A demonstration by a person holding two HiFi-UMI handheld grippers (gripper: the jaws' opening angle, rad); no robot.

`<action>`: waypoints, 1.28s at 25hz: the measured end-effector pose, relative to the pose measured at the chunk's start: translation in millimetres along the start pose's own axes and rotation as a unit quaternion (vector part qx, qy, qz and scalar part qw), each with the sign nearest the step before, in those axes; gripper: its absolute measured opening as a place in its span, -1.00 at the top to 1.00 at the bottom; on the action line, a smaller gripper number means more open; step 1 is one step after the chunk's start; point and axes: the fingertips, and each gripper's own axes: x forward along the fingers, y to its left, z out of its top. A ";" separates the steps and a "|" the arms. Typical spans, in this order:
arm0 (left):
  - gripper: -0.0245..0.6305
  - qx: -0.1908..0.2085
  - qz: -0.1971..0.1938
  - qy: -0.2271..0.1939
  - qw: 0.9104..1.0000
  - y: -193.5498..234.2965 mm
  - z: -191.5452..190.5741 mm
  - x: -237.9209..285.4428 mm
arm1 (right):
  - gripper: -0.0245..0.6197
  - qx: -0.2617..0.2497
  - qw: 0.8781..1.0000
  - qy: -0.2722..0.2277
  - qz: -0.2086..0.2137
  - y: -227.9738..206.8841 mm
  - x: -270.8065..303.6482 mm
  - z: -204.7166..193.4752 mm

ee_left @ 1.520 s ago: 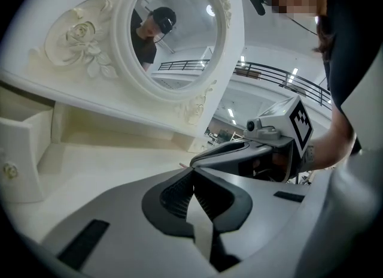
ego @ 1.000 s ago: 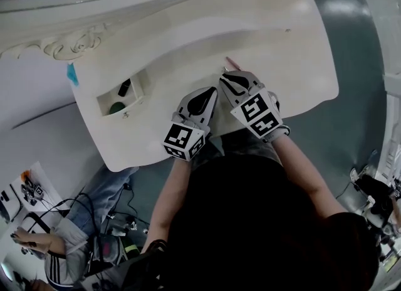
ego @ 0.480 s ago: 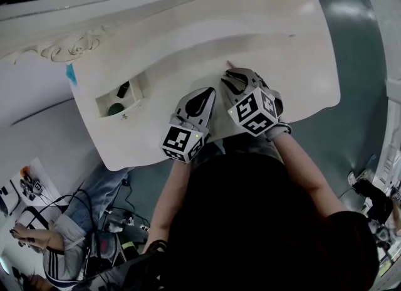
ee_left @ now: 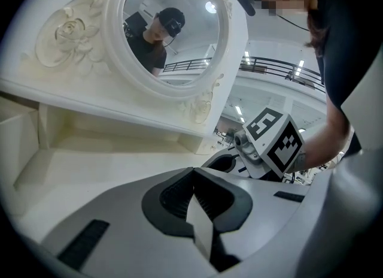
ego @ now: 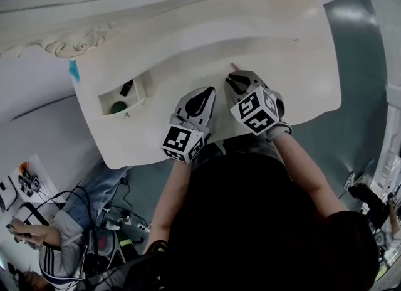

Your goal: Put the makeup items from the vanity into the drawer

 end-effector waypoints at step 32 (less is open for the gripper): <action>0.89 -0.029 0.084 -0.040 0.995 65.1 0.1 -144.5 | 0.74 -0.086 0.988 -0.100 0.076 145.1 6.9 148.7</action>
